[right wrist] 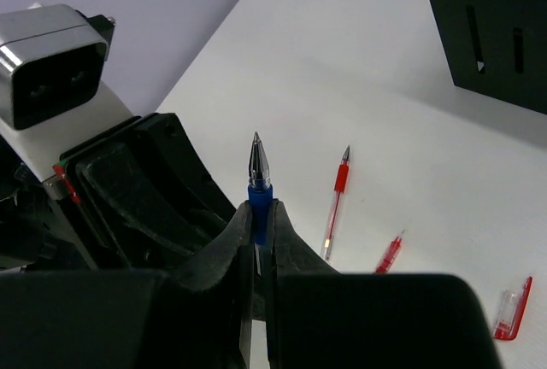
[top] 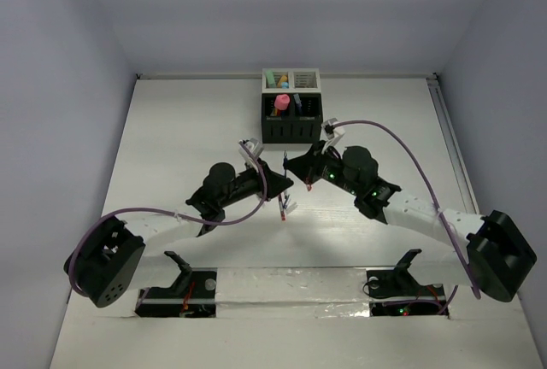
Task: Sort the stationery into containers
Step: Move the pen cap to the center of the board.
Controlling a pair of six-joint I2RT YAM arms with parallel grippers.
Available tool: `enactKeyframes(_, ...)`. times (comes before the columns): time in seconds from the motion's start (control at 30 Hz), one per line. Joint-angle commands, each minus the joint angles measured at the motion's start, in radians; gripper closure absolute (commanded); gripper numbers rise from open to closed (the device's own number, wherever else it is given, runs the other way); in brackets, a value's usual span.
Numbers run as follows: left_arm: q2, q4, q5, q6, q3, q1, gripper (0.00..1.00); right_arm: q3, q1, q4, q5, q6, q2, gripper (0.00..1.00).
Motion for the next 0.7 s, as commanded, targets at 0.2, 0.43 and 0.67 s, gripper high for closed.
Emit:
enactKeyframes(0.2, -0.028, 0.033, 0.004, 0.037, 0.023, 0.000, 1.00, 0.021, 0.011, -0.015, 0.086, -0.012, -0.050, 1.00)
enactKeyframes(0.43, -0.103, -0.067, -0.074, 0.092, 0.033, 0.000, 1.00, 0.129, 0.011, -0.274, 0.085, -0.205, -0.125, 0.48)
enactKeyframes(0.67, -0.247, -0.158, -0.262, 0.101, 0.001, 0.009, 1.00, 0.080, -0.078, -0.375, -0.025, -0.268, -0.179, 0.79)
